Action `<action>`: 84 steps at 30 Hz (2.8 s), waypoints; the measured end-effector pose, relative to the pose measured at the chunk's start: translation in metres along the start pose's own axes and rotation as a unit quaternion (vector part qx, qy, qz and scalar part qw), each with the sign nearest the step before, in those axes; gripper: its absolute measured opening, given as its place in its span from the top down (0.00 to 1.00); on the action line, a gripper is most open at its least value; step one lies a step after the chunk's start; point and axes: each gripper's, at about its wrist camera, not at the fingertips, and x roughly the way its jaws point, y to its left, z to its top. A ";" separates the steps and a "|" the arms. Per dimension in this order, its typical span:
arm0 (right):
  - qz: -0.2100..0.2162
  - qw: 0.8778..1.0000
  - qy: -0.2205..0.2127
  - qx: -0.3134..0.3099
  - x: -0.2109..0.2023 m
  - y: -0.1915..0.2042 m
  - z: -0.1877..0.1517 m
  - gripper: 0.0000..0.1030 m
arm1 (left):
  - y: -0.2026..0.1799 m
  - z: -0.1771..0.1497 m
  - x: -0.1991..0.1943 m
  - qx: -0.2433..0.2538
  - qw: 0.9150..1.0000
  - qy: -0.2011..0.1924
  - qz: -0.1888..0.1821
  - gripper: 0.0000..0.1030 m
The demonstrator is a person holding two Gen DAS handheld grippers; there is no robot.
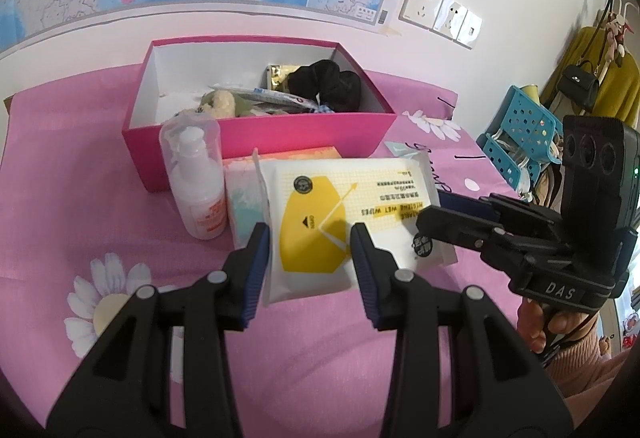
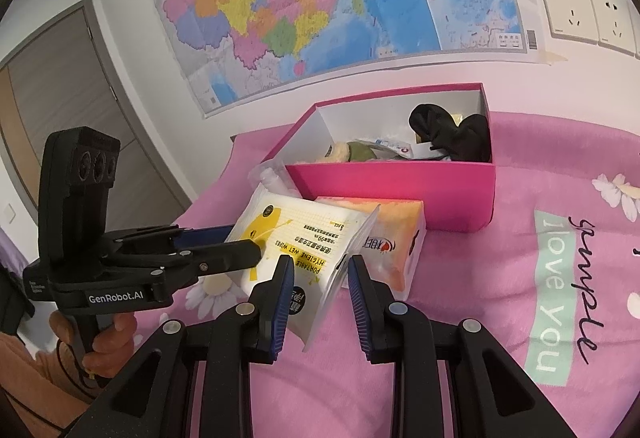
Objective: Organize soft objects
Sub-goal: 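Carry the wet-wipes pack over the pink box with the right tool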
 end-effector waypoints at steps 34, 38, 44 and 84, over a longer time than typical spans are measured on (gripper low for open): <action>-0.005 1.000 -0.016 -0.009 -0.002 -0.002 0.017 0.72 | -0.003 0.020 0.003 0.011 1.000 -0.018 0.005 0.59; -0.006 1.000 -0.018 -0.012 -0.001 -0.002 0.020 0.72 | -0.004 0.023 0.003 0.013 1.000 -0.022 0.005 0.59; -0.006 1.000 -0.022 -0.012 -0.002 -0.003 0.025 0.72 | -0.003 0.026 0.003 0.014 1.000 -0.026 0.004 0.59; -0.004 0.999 -0.041 0.002 0.022 -0.029 0.075 0.72 | 0.010 0.082 0.025 0.022 0.999 -0.040 0.015 0.59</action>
